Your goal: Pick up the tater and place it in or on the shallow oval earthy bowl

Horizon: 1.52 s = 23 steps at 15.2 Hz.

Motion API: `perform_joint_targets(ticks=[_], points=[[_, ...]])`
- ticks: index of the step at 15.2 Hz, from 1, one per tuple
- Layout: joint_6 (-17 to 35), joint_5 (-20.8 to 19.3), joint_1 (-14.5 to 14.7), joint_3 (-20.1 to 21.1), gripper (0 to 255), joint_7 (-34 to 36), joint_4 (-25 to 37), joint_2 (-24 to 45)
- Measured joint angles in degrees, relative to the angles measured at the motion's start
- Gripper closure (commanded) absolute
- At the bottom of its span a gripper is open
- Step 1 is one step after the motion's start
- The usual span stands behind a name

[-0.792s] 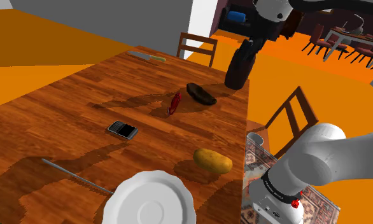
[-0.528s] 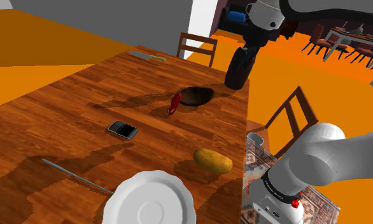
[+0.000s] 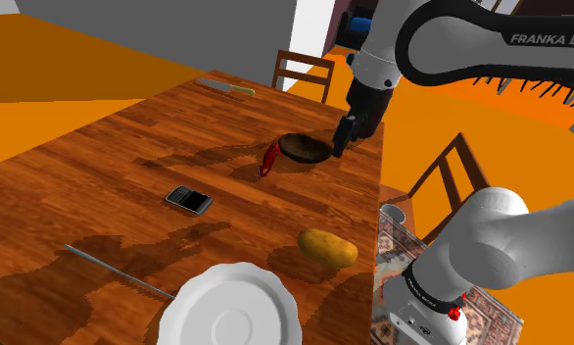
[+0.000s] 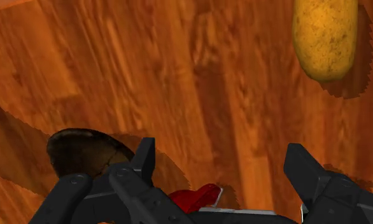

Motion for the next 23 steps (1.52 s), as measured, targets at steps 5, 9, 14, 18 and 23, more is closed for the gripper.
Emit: perform_joint_targets(ticks=[5,9,14,18,23], points=[[4.2,4.5,4.0,2.8,0,0.7,-4.7,2.4],[8.2,8.2,7.2,5.0,0,0.8,-7.1,6.1],[12.1,13.6,12.0,7.9,0,1.0,-10.3,9.3],[15.7,15.3,13.3,8.9,0,0.7,-12.2,11.5],[20.4,16.4,13.7,9.8,0,0.2,-14.4,14.0]])
